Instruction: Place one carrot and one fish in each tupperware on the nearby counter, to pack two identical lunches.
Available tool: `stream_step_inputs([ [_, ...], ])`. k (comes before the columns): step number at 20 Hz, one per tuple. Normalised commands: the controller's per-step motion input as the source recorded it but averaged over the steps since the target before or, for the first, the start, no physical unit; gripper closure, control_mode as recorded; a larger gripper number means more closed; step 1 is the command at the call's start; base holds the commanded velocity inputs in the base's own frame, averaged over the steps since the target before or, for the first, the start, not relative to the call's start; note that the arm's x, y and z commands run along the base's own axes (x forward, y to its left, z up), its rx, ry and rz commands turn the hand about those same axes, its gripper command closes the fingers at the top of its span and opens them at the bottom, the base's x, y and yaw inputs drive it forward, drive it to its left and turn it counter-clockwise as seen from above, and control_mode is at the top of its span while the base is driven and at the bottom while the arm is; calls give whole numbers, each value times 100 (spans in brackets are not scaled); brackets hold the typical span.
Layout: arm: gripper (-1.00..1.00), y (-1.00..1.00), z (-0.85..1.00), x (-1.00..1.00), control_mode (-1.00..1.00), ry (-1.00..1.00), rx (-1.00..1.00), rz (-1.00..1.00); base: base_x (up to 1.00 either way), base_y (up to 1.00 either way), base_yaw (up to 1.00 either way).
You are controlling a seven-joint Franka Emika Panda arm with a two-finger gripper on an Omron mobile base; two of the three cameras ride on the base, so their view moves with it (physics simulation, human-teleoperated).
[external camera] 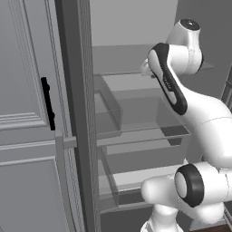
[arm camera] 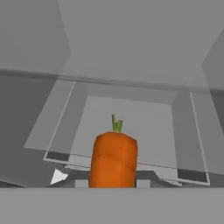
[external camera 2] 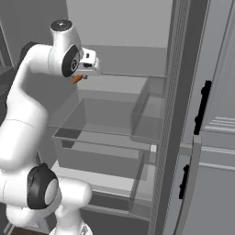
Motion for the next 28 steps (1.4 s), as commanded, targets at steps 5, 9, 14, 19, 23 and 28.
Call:
stream_step_inputs([
  [5, 100, -4, -58, -100, -100, 26, 0, 4, 0, 0, 0],
  [9, 100, -18, -83, -100, -100, 13, 1, 0, 0, 0, 0],
  [14, 100, -22, -53, -100, -100, 11, 2, 0, 0, 0, 0],
  [19, 100, -3, -2, -100, -100, 17, 0, 0, 0, 0, 0],
  [23, 100, 0, 0, -100, -100, 0, 0, 0, 0, 0, 0],
  [28, 100, 0, -1, -32, -100, 1, 0, 0, 0, 0, 0],
])
